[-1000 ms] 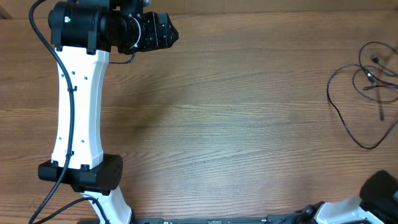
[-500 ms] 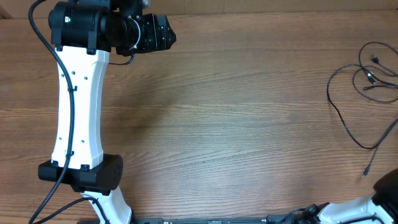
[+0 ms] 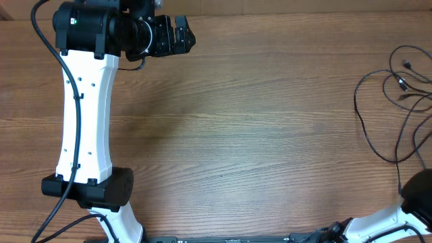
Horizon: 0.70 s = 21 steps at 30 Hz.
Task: Untangle cables
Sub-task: 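Move the cable to the right side pile with the right gripper and release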
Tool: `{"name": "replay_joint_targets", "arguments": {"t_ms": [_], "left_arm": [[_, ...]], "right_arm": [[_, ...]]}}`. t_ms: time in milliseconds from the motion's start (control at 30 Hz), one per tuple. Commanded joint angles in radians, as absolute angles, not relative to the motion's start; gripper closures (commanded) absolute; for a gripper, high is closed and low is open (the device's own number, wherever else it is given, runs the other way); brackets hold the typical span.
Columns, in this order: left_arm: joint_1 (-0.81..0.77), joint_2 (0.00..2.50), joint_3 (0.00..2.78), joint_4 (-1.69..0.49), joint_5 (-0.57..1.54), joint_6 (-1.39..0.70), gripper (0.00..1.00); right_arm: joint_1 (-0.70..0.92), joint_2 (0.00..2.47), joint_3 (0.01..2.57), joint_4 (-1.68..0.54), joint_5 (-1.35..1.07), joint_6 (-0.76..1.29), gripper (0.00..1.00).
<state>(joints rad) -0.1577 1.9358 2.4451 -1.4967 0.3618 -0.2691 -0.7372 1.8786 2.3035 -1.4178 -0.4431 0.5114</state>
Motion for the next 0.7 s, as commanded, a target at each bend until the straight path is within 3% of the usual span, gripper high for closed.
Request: {"name": "replay_joint_targets", "arguments": {"t_ms": [0,200,367,400,433,667], "left_arm": [[-0.167,1.942,2.461,-1.495,0.355,-0.254,0.00],[-0.167,1.942,2.461,-1.495,0.355,-0.254,0.00],[-0.167,1.942,2.461,-1.495,0.355,-0.254,0.00],[-0.167,1.942,2.461,-1.495,0.355,-0.254,0.00],[-0.167,1.942,2.461,-1.495,0.355,-0.254,0.00],[-0.167,1.942,2.461,-1.495,0.355,-0.254,0.00]], "right_arm": [[-0.657,1.773,2.318,-1.440,-0.493,0.403,0.23],[-0.442,1.652,2.318,-1.534,-0.551,0.251,0.20],[-0.213,1.555,2.318,-1.634,-0.540,0.231,0.10],[-0.181,1.544,2.318,-1.646,-0.541,0.232,0.02],[-0.146,1.531,2.318,-1.659,-0.541,0.240,0.00],[0.010,1.508,2.318,-1.691,-0.531,0.336,0.00]]}}
